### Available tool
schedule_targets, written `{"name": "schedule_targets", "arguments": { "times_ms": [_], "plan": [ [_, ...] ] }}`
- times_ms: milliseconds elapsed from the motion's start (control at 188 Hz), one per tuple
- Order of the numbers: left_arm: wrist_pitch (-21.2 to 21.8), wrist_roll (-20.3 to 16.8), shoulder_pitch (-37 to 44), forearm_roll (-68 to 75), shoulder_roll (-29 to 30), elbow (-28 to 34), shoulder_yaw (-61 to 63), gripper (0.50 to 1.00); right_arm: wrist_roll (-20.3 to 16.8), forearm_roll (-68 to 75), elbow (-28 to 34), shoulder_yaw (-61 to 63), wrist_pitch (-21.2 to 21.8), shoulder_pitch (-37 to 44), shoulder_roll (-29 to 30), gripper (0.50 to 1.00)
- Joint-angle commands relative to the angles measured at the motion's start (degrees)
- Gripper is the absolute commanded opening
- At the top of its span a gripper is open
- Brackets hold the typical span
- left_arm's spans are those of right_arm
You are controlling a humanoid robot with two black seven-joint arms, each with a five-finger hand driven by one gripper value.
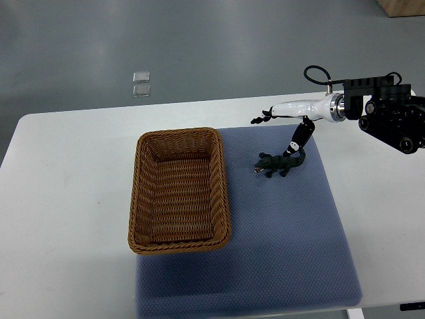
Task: Place crocodile in brown basket with right hand
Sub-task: 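Reach the right hand forward and down over the toy crocodile, then close the right hand's fingers around the crocodile's body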
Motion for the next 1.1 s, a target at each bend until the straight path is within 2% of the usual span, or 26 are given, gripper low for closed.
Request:
{"name": "schedule_targets", "arguments": {
  "times_ms": [0, 171, 837, 1093],
  "plan": [
    [0.00, -0.05, 0.00, 0.00, 0.00, 0.00, 0.00, 1.000, 0.00, -1.64, 0.01, -1.47, -1.24, -0.03, 0.10, 0.919],
    [0.00, 0.04, 0.00, 0.00, 0.00, 0.00, 0.00, 1.000, 0.27, -2.61, 0.10, -3.32, -1.24, 0.15, 0.01, 0.915],
    [0.00, -0.05, 0.00, 0.00, 0.00, 0.00, 0.00, 1.000, 5.10, -6.48, 1.68, -5.25, -3.17, 0.06, 0.98, 0.903],
    [0.00, 0.04, 0.00, 0.00, 0.00, 0.00, 0.00, 1.000, 5.10, -6.57, 1.51, -9.82, -6.25, 0.41, 0.80, 0.885]
  ]
}}
